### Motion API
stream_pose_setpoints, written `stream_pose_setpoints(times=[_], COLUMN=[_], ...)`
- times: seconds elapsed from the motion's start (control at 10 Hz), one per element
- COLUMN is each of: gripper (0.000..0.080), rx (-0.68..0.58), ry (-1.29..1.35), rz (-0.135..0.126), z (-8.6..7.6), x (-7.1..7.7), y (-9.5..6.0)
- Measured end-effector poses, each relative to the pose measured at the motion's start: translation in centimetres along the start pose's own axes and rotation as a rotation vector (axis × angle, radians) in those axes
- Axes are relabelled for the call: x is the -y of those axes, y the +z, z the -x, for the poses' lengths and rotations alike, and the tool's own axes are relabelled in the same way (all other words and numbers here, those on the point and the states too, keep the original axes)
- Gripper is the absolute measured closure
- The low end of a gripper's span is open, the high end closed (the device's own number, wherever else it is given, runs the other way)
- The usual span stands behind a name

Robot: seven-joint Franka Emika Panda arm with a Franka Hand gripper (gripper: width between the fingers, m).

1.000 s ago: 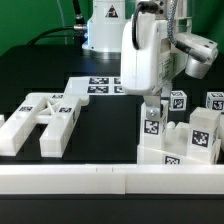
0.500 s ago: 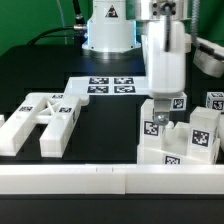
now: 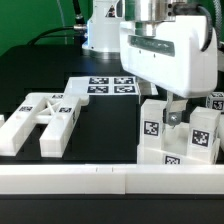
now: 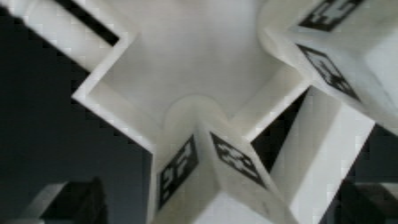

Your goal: Assemble chair

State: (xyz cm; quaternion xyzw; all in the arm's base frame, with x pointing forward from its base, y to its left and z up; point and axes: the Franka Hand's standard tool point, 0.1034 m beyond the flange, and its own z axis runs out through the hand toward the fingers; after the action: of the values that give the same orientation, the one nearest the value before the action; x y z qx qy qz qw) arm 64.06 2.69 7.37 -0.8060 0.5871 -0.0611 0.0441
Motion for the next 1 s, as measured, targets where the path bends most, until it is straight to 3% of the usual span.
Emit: stream_pose_setpoints(times=[0.2,0.6,0.8,1.0], gripper=[0.015,0.015,0.015,0.015], rx=[-0.009,-0.023,-0.035,-0.034], ry=[-0.249,-0.629,-0.848,-0.936], rz=[0.029,0.05,0.075,0.08], z=[-0.27,-0.58,-0.62,-0.84], x=[-0.37,-0.48,-0.52,-0.58], y=[0.06,0.12,0.13,0.13])
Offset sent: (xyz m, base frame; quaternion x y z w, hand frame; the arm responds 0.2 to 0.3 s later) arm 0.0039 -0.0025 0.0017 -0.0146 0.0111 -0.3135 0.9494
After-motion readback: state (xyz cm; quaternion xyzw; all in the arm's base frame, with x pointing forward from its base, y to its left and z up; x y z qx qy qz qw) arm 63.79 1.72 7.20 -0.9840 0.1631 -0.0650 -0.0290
